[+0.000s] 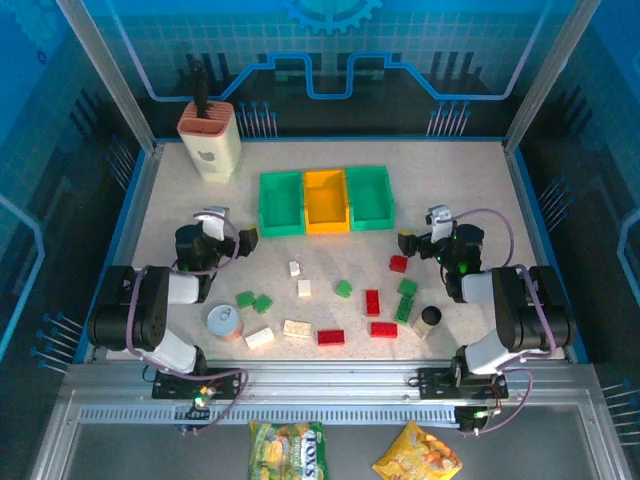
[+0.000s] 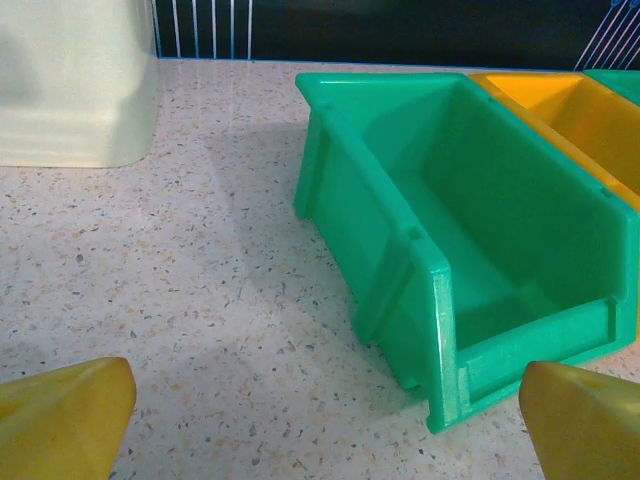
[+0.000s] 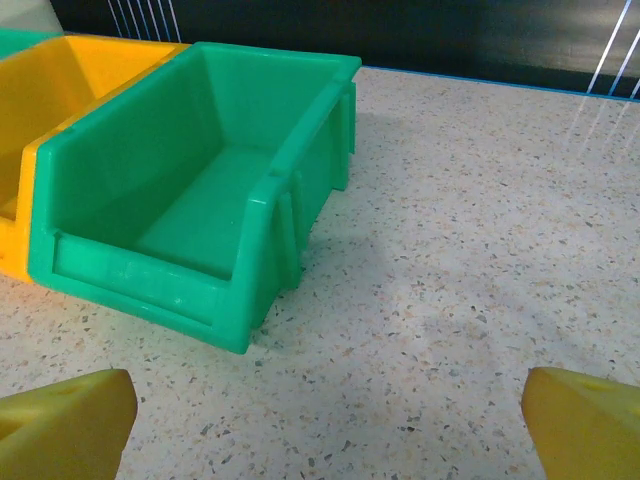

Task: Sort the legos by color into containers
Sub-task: Pick up the lego from the center of the table.

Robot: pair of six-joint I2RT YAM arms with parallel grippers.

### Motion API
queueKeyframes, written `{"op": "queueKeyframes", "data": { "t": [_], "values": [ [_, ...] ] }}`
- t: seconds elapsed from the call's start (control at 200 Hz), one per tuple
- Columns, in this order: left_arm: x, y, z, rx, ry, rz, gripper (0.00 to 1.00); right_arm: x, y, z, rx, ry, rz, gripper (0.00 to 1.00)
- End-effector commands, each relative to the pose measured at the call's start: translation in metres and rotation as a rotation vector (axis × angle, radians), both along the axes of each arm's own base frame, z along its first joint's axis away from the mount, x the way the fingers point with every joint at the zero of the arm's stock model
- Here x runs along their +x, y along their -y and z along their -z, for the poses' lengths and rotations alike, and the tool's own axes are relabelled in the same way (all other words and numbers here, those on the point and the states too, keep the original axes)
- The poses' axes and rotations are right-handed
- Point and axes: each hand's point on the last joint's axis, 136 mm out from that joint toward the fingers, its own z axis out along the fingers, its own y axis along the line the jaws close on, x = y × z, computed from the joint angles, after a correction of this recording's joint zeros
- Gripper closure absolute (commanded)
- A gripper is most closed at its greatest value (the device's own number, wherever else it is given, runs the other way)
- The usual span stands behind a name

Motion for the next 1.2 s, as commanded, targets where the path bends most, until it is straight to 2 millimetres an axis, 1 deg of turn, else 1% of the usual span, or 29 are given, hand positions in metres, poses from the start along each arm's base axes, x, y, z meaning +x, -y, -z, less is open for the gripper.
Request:
{"op": "queueKeyframes", "data": {
  "t": [0.0,0.12,0.24,0.675,0.755,1.191],
  "values": [
    [-0.002,0.004,-0.005,0.007,0.034,0.034,0.01,0.003,-0.001,-0.009,-0.006,0.044,-0.02,0.0],
    [-0.002,0.003,-0.005,0.007,0.033,0.032,0.01,0.003,-0.001,-0.009,-0.007,0.044,-0.019,0.0],
    [0.001,-0.003,-0.004,0.009,0.032,-0.007,0.01,0.003,-0.001,-0.009,-0.006,0.043,-0.02,0.0],
    [0.001,-0.003,-0.004,0.008,0.031,-0.011,0.01,0.003,-0.001,-0.009,-0.006,0.043,-0.022,0.0],
    [0.003,-0.009,-0.003,0.01,0.023,-0.047,0.01,0.002,-0.001,-0.008,-0.005,0.042,-0.021,0.0],
    [0.003,-0.01,-0.004,0.009,0.026,-0.055,0.01,0.003,-0.002,-0.011,-0.008,0.05,-0.02,0.0]
  ]
}}
